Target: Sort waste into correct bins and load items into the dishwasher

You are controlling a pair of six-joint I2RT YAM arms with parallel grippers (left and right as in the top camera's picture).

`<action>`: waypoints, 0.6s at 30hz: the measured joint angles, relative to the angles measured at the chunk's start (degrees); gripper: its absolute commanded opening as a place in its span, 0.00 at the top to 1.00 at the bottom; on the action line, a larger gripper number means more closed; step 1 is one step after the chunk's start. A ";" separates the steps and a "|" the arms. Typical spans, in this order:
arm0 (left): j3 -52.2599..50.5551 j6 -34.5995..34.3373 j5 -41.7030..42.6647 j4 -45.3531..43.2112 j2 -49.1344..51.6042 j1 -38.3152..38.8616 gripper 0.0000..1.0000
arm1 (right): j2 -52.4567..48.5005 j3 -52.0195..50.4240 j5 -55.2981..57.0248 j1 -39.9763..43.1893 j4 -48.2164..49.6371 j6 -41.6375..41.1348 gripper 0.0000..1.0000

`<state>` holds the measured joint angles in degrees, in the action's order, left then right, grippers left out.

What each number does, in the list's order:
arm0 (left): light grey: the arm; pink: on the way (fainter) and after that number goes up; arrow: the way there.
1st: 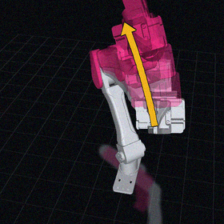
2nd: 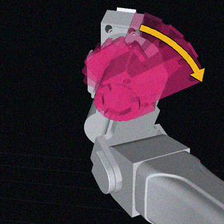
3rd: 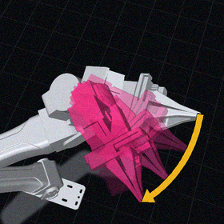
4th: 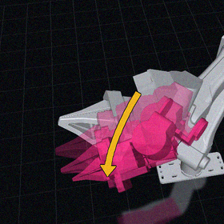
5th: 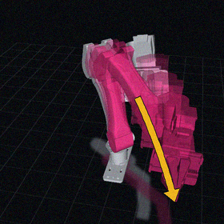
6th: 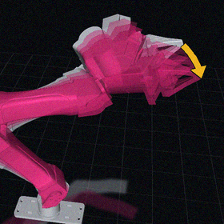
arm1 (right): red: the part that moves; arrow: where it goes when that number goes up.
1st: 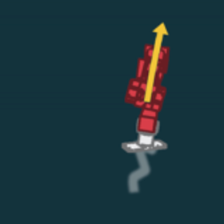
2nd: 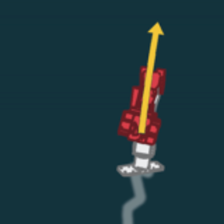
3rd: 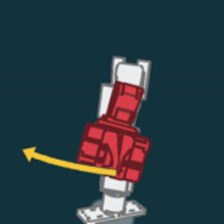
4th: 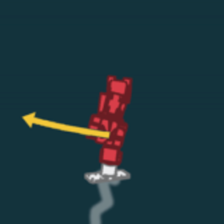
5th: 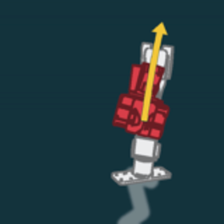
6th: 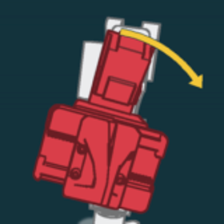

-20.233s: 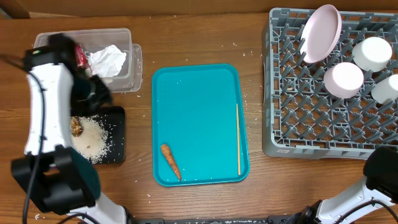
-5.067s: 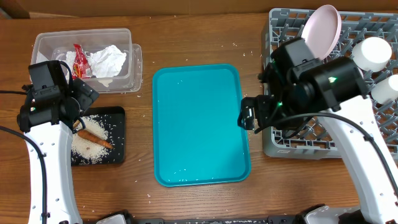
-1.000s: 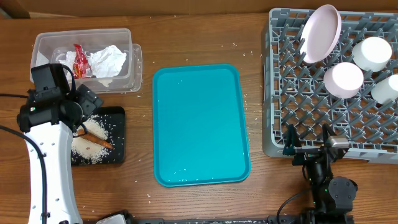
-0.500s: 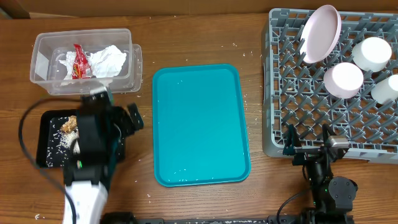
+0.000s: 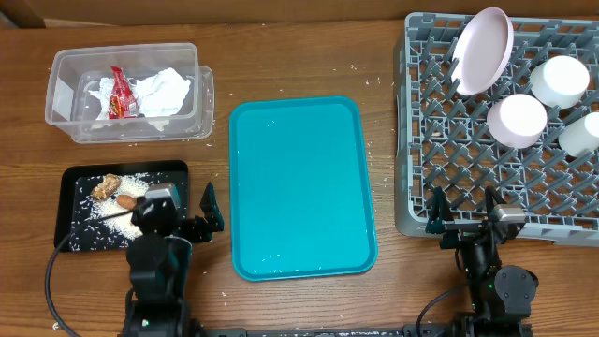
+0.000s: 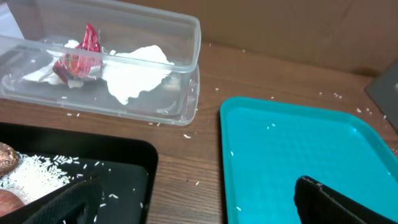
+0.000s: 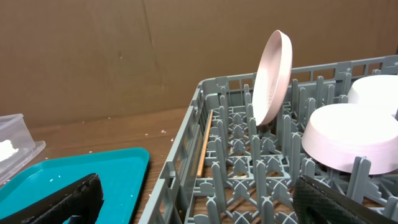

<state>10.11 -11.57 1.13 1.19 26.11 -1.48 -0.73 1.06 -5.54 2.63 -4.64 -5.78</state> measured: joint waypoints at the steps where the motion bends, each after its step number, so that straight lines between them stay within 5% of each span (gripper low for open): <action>1: -0.68 0.00 0.00 -0.09 -1.40 0.00 0.00 | 0.00 0.00 0.00 0.00 -0.02 0.02 0.00; 18: -9.55 1.36 -0.52 3.19 -25.20 0.00 0.00 | 0.00 0.00 0.00 0.00 -0.04 0.00 0.00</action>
<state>0.56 -10.22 0.60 4.38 0.91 -1.48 -0.73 1.06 -5.54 2.63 -4.69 -5.78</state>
